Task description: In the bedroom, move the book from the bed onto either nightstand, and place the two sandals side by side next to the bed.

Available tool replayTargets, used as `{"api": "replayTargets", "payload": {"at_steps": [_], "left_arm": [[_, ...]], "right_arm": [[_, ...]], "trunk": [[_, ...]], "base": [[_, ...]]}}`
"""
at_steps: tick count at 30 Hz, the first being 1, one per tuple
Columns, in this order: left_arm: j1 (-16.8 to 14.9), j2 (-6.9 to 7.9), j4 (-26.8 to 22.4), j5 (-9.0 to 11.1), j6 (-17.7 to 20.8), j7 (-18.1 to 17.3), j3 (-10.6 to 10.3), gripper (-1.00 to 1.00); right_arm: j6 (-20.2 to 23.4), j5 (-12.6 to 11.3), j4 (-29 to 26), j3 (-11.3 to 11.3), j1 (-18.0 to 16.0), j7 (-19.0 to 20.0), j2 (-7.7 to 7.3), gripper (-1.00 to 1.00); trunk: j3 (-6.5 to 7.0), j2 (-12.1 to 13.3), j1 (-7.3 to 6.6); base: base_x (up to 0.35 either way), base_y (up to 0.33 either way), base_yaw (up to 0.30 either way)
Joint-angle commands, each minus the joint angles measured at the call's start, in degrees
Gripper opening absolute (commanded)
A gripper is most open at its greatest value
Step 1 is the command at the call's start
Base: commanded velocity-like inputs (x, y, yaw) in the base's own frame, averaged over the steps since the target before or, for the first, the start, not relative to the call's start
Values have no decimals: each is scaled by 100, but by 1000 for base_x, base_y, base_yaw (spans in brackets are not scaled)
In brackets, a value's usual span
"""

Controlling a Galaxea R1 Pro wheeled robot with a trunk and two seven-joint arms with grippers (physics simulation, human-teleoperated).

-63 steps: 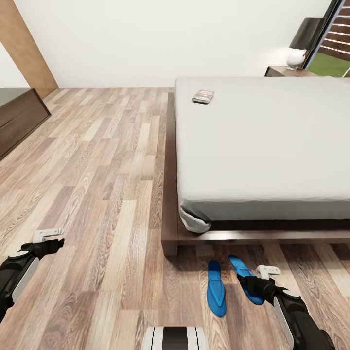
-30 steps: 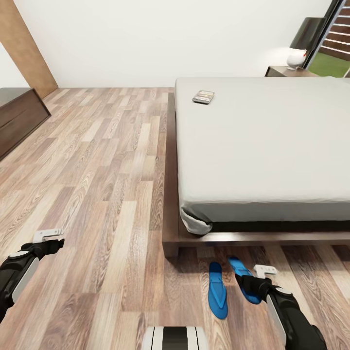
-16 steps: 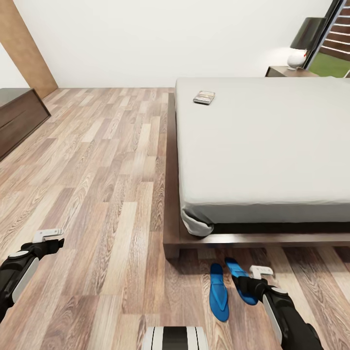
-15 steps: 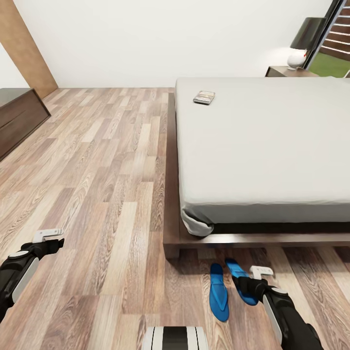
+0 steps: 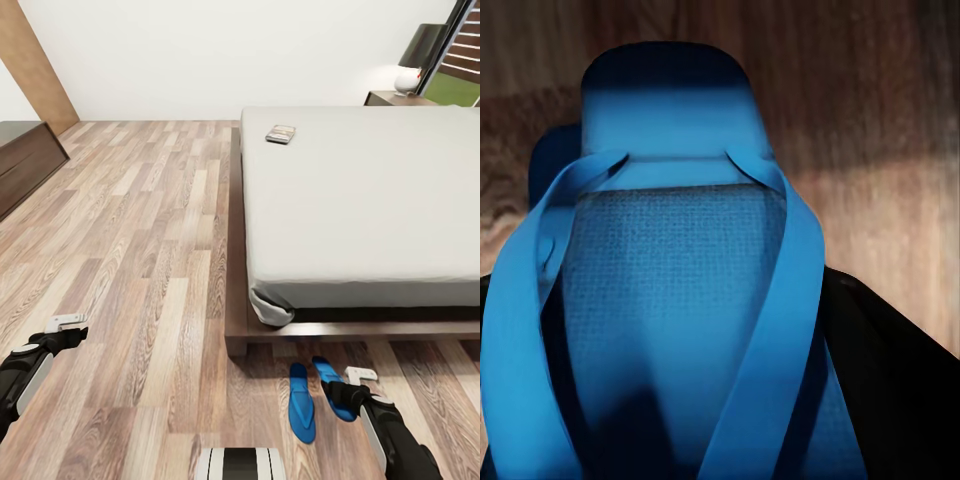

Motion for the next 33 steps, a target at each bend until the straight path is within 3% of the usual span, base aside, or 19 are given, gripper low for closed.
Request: {"api": "replayTargets", "payload": {"at_steps": [1, 33], "left_arm": [[-1, 2, -9, 59, 27, 37, -6, 100], [-1, 2, -9, 54, 20, 38, -6, 100]], "right_arm": [[30, 39, -9, -18, -4, 38, 3, -100], [30, 47, 139, -17, -124, 8, -35, -100]], "trunk": [[-4, -2, 0], [-4, -2, 0]], "base": [[42, 24, 0], [15, 12, 0]]}}
